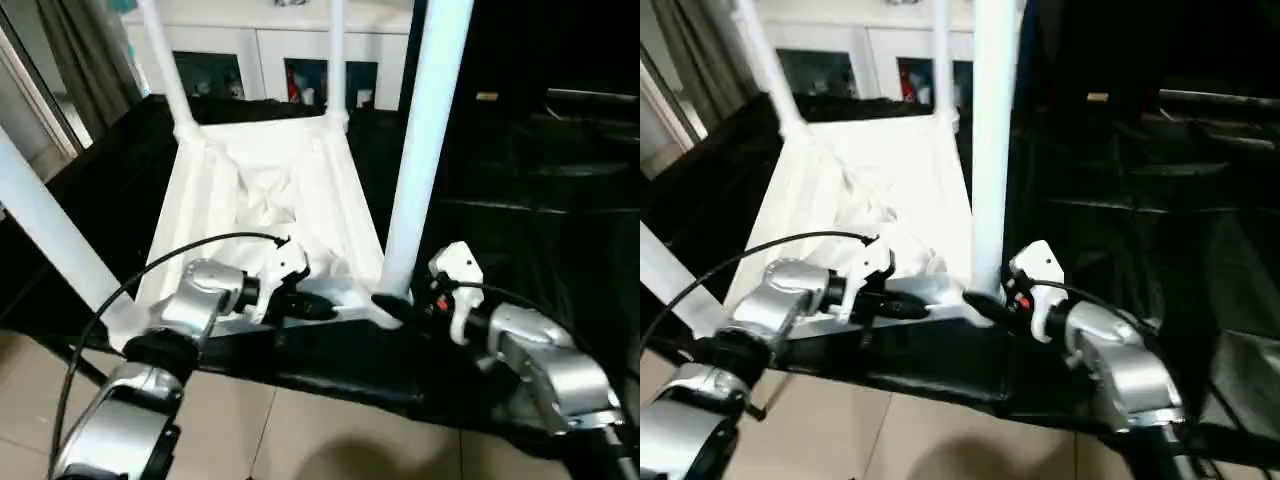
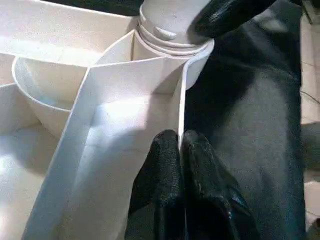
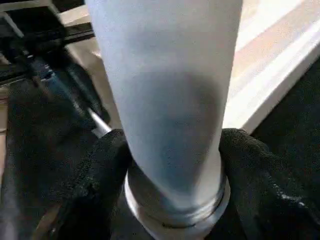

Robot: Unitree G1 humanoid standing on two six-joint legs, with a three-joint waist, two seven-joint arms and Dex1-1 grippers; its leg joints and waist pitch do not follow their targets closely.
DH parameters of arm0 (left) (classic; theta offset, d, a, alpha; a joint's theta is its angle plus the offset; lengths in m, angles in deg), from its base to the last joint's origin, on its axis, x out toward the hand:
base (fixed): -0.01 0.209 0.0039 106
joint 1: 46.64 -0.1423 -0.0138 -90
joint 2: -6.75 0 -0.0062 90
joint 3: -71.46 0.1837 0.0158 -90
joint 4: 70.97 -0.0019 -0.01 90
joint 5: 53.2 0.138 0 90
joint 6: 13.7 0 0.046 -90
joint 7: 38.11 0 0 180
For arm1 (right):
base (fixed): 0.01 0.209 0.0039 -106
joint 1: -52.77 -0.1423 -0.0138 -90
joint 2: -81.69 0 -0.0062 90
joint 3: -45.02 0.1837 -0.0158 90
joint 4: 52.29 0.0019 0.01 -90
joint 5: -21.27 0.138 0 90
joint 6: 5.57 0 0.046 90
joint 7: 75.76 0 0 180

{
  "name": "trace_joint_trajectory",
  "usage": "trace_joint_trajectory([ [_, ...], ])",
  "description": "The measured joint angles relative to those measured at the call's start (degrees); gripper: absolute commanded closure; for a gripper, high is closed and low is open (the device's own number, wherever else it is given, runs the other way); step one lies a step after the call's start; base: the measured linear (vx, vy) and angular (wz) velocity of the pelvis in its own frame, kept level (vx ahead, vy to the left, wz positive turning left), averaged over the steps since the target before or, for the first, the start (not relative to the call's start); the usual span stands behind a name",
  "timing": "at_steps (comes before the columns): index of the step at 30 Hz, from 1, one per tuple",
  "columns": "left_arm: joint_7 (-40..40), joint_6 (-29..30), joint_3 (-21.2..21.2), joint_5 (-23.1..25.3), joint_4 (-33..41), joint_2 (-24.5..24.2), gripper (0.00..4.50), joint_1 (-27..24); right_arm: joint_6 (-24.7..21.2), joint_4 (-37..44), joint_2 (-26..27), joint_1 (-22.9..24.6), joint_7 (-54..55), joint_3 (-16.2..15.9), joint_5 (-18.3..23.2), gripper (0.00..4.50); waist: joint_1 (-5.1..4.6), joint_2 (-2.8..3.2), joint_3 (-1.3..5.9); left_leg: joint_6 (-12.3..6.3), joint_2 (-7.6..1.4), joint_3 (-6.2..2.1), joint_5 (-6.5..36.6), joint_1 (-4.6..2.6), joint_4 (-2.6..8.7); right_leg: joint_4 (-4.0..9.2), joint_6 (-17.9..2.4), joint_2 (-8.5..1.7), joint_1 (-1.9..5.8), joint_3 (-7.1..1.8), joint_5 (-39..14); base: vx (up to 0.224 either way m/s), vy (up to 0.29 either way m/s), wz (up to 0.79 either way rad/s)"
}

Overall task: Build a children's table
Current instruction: Rotate leg to tighten

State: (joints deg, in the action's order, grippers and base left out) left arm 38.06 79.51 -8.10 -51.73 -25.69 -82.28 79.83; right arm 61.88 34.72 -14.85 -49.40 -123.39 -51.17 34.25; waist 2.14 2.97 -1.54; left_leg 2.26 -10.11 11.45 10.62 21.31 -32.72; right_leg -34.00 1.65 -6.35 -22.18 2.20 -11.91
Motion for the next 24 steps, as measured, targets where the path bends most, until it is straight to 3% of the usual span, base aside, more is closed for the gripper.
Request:
trace_joint_trajectory([
  [5, 0.90, 0.58, 0.00, -0.10, 0.99, -0.49, 4.50, -0.55, 0.00, 0.08, -0.30, 0.27, -1.13, -0.01, 0.38, 2.10, -0.09, -0.05, -0.03, 0.03, -0.01, 0.00, 0.01, -0.01, 0.00, -0.02, 0.00, 0.00, 0.00, -0.02, 0.00, 0.000, 0.000, 0.00],
  [16, -0.52, 0.97, 0.00, 0.11, 1.60, -0.13, 4.50, -0.87, 0.68, 0.63, 0.43, 0.72, 0.36, -0.35, -0.16, 2.30, -0.17, -0.07, -0.03, 0.00, 0.00, 0.00, -0.01, -0.05, -0.07, -0.07, -0.03, 0.00, 0.04, -0.02, 0.00, 0.000, 0.000, 0.00],
  [24, -19.72, -1.17, -0.03, 3.96, -6.34, 8.85, 4.50, 4.20, 1.99, -4.26, 13.99, -1.07, 27.31, 5.34, -6.46, 2.40, -0.54, -0.22, 0.04, 0.31, 0.08, -0.02, 0.07, -0.33, -0.12, 0.00, 0.08, -0.02, 0.29, -0.15, -0.05, 0.000, 0.000, 0.00],
])
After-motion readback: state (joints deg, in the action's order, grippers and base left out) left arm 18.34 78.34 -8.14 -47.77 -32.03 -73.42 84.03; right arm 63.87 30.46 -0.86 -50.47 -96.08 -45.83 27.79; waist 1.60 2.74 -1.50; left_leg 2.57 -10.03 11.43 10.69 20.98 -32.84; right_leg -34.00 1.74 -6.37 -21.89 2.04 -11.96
